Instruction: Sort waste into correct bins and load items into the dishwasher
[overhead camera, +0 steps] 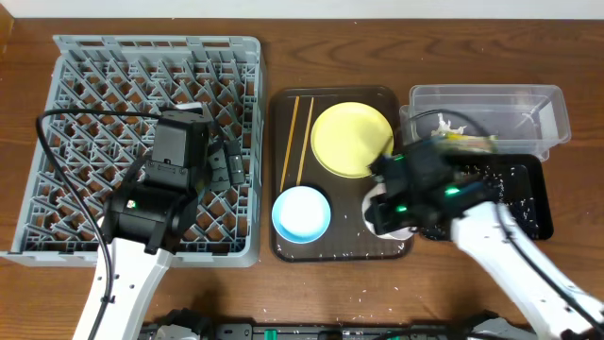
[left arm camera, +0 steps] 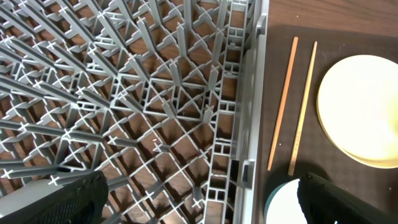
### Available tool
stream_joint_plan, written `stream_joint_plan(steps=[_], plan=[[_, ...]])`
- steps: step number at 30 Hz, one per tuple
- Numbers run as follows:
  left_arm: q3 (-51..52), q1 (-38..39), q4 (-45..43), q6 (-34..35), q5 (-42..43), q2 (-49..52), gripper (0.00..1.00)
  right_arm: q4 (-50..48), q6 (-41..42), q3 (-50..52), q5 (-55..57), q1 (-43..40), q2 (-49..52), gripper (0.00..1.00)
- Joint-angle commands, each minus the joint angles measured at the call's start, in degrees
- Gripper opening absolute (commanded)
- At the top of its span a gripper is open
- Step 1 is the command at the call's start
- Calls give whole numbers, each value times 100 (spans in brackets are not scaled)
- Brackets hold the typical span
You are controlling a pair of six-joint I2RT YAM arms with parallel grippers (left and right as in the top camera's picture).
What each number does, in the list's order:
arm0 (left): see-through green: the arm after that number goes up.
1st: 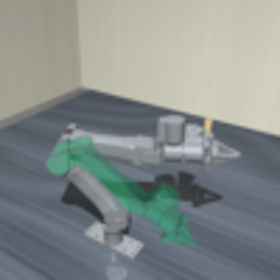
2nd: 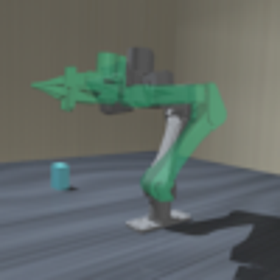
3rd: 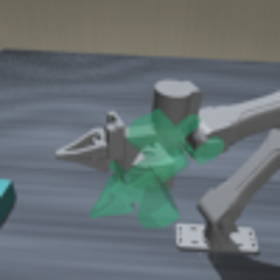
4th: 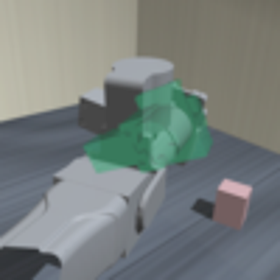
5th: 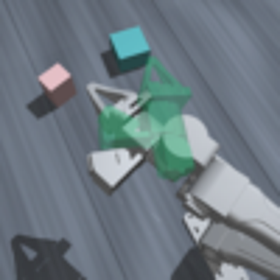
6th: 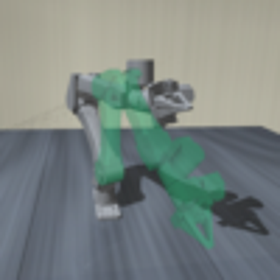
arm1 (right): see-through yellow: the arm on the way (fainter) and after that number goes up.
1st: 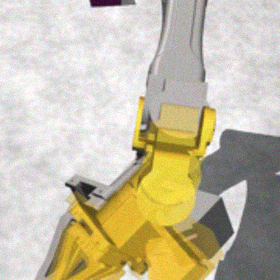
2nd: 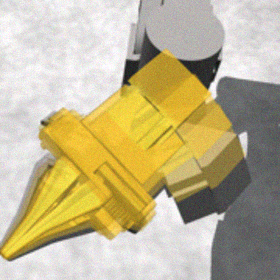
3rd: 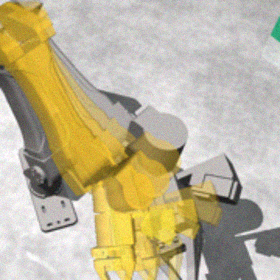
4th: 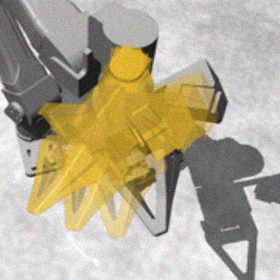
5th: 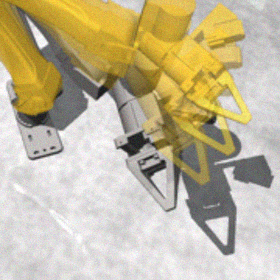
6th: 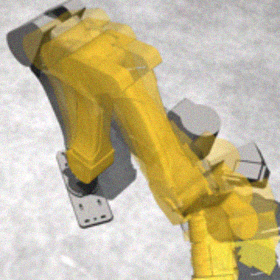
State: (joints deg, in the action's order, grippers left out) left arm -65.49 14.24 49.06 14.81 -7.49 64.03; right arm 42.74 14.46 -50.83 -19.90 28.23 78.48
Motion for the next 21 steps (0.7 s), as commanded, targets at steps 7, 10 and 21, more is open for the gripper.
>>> stream_joint_plan(steps=[7,10,21], plan=[[-74,-22,-302,310,1718,33,98,-457,1390,-9,1279,944,682,33],[-74,72,-625,293,1714,81,98,-334,1292,-114,1276,881,127,63],[-76,1318,-2186,-566,1054,2253,82,129,1421,-136,1187,-1025,-2218,67]])
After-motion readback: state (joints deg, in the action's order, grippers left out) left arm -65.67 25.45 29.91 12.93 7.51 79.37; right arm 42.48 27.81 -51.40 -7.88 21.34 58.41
